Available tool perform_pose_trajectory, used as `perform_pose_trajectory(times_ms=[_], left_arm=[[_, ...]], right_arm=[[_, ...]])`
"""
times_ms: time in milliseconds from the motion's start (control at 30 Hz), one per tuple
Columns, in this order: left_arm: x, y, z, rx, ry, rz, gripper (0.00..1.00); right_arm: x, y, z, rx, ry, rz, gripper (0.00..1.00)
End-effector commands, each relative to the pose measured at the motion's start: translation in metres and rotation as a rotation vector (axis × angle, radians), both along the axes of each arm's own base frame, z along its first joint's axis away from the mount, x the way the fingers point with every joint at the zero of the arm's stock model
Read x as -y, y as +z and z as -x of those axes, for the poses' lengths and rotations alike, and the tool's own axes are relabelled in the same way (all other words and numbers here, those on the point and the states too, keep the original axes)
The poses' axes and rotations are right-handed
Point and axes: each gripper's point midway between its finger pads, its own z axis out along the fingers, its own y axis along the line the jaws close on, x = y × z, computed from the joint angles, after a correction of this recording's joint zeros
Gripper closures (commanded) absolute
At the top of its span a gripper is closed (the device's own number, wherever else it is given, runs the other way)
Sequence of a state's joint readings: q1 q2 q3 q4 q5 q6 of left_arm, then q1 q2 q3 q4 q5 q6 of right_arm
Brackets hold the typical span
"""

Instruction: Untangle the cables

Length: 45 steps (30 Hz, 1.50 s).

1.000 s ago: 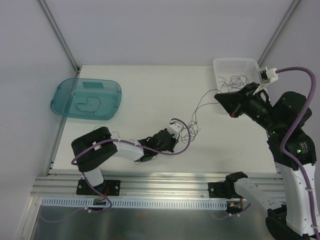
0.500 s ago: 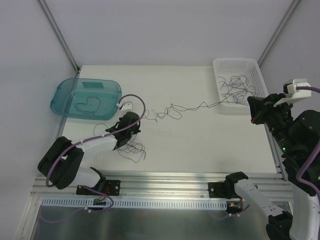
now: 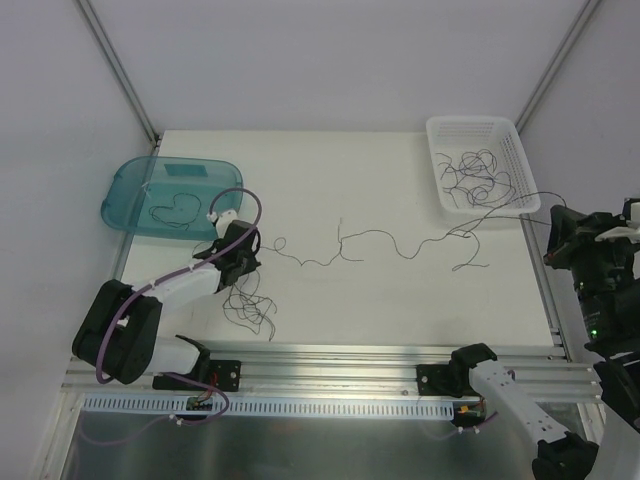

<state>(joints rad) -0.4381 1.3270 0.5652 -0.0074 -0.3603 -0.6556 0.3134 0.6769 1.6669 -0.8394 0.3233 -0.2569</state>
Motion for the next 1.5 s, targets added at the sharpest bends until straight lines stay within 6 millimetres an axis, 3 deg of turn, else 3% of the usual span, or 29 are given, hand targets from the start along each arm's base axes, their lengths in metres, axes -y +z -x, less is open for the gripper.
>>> perform_pose_trajectory(times_ms=[0,133,267,400,467,533,600,767,833,867,933,967,1067,1267,1333,1467], left_arm=[[-0.01,-0.006,0.006,-0.067,0.067,0.032,1.0],[-0.009,-0.004,0.005,-0.067,0.053,0.038,1.0],[-0.022,-0.011,0.012,-0.11,0.112,0.027,1.0],[-0.045,-0.01,0.019,-0.116,0.195,0.034,1.0],[-0.048,-0.006,0.02,-0.098,0.199,0.038,1.0],[-0.043,0.001,0.017,-0.084,0.158,0.049,1.0],[-0.033,0.009,0.011,-0.077,0.113,0.078,1.0],[-0.004,0.039,0.007,-0.009,-0.046,0.14,0.77],[0.006,0.051,0.009,0.023,-0.108,0.155,0.64],[0.016,0.065,0.012,0.063,-0.159,0.184,0.48],[0.027,0.081,0.016,0.11,-0.225,0.196,0.34],[0.039,0.097,0.022,0.154,-0.287,0.223,0.2],[0.063,0.129,0.038,0.244,-0.438,0.264,0.01],[0.113,0.192,0.077,0.404,-0.779,0.342,0.01],[0.128,0.204,0.092,0.441,-0.878,0.349,0.01],[0.152,0.225,0.1,0.519,-0.967,0.354,0.01]], right_arm=[[0.036,0.016,0.019,0.051,-0.164,0.018,0.99],[0.037,0.028,0.031,0.102,-0.138,0.013,0.99],[0.043,0.016,0.029,0.069,-0.174,0.017,0.99],[0.066,0.025,0.046,0.134,-0.269,0.007,0.99],[0.066,0.027,0.05,0.146,-0.246,0.005,0.99],[0.055,0.02,0.042,0.111,-0.184,0.011,0.99],[0.031,0.003,0.027,0.052,-0.076,0.025,0.99],[-0.036,-0.044,-0.007,-0.104,0.195,0.027,0.99],[-0.055,-0.067,-0.016,-0.173,0.267,0.022,0.99],[-0.068,-0.071,-0.019,-0.184,0.324,0.01,0.99],[-0.084,-0.094,-0.027,-0.238,0.379,-0.002,0.99],[-0.096,-0.097,-0.03,-0.237,0.431,-0.011,0.99],[-0.122,-0.12,-0.037,-0.298,0.536,-0.04,0.99],[-0.156,-0.141,-0.049,-0.363,0.661,-0.111,0.99],[-0.163,-0.144,-0.051,-0.381,0.68,-0.143,0.99],[-0.178,-0.146,-0.053,-0.391,0.734,-0.199,0.99]])
